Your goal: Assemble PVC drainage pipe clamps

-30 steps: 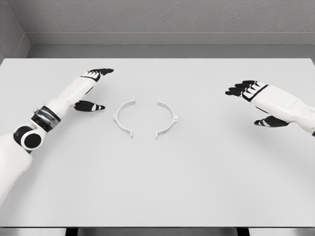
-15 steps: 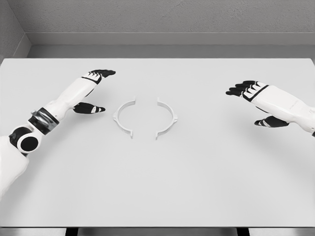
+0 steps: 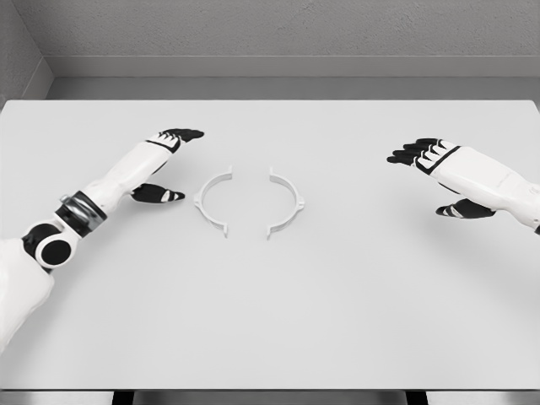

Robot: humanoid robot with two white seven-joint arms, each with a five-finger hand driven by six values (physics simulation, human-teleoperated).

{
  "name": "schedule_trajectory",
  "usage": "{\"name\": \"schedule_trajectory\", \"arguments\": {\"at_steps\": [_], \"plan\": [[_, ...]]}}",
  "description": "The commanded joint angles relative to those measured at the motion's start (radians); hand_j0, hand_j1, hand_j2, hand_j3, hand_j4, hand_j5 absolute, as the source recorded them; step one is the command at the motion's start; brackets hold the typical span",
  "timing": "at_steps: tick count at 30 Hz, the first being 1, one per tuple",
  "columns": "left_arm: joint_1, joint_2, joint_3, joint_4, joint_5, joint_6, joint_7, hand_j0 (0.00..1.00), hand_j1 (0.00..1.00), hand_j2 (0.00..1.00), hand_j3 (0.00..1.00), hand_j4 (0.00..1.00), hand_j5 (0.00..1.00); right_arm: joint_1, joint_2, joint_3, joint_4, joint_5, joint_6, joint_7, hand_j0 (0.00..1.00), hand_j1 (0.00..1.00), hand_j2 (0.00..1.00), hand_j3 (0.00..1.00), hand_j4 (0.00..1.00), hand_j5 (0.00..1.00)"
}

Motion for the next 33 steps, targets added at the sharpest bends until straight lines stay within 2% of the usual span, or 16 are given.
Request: {"name": "schedule_trajectory", "arguments": {"at_steps": [1, 8, 23, 33], "plan": [[0.0, -0.002, 0.0, -0.001, 0.006, 0.0, 0.0, 1.0, 1.0, 1.0, 1.0, 1.0, 1.0, 0.0, -0.001, 0.0, 0.0, -0.007, 0.002, 0.0, 1.0, 1.0, 1.0, 1.0, 1.0, 1.0], [0.012, -0.013, -0.02, -0.008, 0.007, 0.0, 0.0, 1.0, 1.0, 1.0, 1.0, 1.0, 1.0, 0.0, -0.001, 0.0, -0.002, -0.007, 0.002, -0.002, 1.0, 1.0, 1.0, 1.0, 1.0, 1.0], [0.012, -0.053, -0.018, -0.012, 0.01, 0.0, 0.0, 1.0, 1.0, 1.0, 1.0, 1.0, 1.0, 0.0, -0.001, 0.001, -0.005, -0.008, 0.002, -0.002, 1.0, 1.0, 1.0, 1.0, 1.0, 1.0], [0.015, -0.042, -0.012, -0.018, 0.01, 0.0, 0.0, 1.0, 1.0, 1.0, 1.0, 1.0, 1.0, 0.0, -0.001, 0.001, -0.006, -0.008, 0.002, -0.002, 1.0, 1.0, 1.0, 1.0, 1.0, 1.0]]}}
